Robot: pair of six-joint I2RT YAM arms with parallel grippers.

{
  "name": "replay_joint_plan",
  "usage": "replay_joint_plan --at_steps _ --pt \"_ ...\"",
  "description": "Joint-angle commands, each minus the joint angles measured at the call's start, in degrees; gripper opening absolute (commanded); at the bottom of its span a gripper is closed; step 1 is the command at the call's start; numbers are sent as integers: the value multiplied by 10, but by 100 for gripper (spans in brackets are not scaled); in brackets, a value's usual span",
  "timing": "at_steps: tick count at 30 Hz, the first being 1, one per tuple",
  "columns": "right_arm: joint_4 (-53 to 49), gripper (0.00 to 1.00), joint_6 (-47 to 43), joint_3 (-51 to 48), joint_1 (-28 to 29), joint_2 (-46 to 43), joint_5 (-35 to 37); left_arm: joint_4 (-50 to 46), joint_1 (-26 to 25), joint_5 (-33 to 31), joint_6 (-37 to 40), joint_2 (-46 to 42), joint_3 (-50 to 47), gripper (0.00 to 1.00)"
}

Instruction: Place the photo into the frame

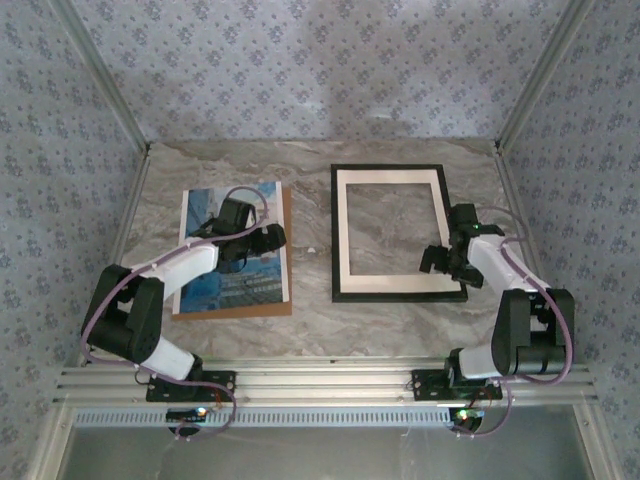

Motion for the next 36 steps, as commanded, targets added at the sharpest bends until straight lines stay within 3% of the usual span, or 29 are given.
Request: replay_joint_plan --at_steps 1,13,21,29,32,36 --pt "37 100 15 -9 -6 7 -28 4 -2 0 1 -5 -7 99" --pt "107 100 15 -20 15 37 -81 3 -2 3 -1 -5 -3 98" --pt "64 100 15 15 26 -1 9 1 -2 -3 0 -11 -7 99" --pt "142 100 47 21 21 -56 -55 2 0 -8 -2 -18 -12 98" --pt "134 100 56 46 36 -39 -59 0 5 -14 1 -24 -19 99" --pt "171 100 84 50 113 -28 -13 -2 28 -19 2 -29 -34 99"
